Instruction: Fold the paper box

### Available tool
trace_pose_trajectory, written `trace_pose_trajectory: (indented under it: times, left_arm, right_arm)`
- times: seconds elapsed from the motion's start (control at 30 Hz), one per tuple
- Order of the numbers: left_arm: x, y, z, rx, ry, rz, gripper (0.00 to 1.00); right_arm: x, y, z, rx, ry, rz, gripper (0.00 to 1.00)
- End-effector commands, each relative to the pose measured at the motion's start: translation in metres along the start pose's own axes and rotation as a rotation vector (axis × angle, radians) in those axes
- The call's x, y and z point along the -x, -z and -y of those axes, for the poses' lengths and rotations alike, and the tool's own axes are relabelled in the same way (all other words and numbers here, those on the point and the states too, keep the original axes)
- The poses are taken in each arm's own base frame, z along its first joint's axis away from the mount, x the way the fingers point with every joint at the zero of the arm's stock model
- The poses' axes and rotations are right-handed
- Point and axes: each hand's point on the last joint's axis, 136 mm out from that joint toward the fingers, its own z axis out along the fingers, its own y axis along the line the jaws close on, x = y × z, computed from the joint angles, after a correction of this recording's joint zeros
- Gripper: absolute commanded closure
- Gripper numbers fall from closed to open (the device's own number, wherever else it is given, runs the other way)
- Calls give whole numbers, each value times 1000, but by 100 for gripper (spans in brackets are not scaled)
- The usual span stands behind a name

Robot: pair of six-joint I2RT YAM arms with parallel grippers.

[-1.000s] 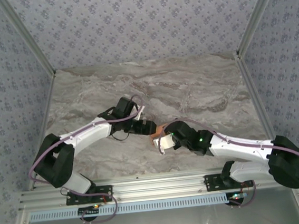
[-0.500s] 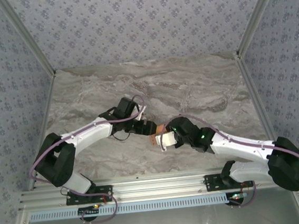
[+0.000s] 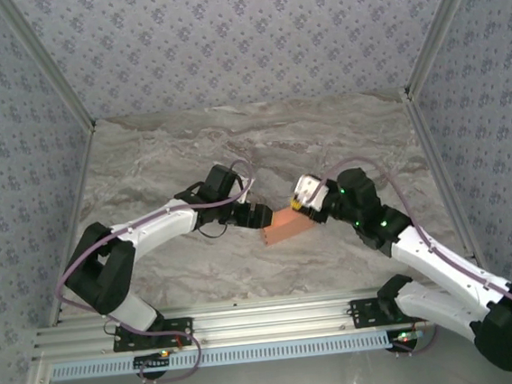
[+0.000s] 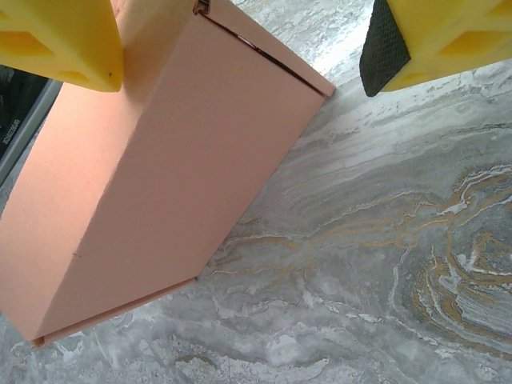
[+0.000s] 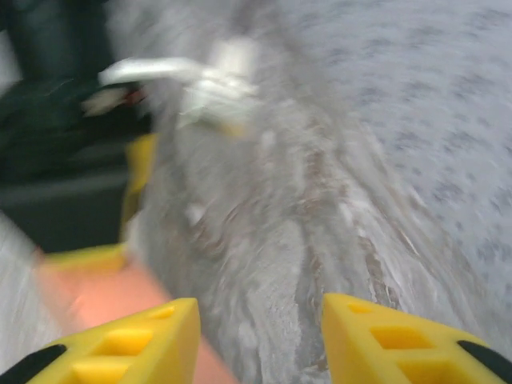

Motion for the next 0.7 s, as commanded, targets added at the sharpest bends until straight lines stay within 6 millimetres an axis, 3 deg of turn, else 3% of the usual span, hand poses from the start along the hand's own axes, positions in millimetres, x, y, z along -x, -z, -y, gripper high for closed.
trace_pose_trajectory:
  times: [0.0, 0.1, 0.27, 0.4, 0.53, 0.6, 0.67]
  left_arm:
    - [-57, -15, -65, 261, 85, -171, 22]
    - [-59, -15, -67, 269, 94, -174, 22]
    - [-55, -15, -64, 264, 96, -179, 22]
    - [-54, -16, -64, 261, 101, -173, 22]
    - [-55, -18, -65, 261, 96, -181, 22]
    - [-54, -18, -65, 262, 91, -182, 22]
    - [-53, -18, -64, 262, 89, -181, 22]
  right_arm:
    - [6, 0, 36, -179, -515, 182, 64]
    - [11, -9, 29, -203, -615, 229, 69]
    - [-6, -30, 19, -227, -617, 249, 82]
    - [-41, -39, 12, -245, -572, 241, 86]
    - [-74, -49, -2, -225, -558, 178, 83]
    - [-71, -48, -2, -223, -571, 205, 82]
    - [-54, -45, 4, -203, -570, 258, 82]
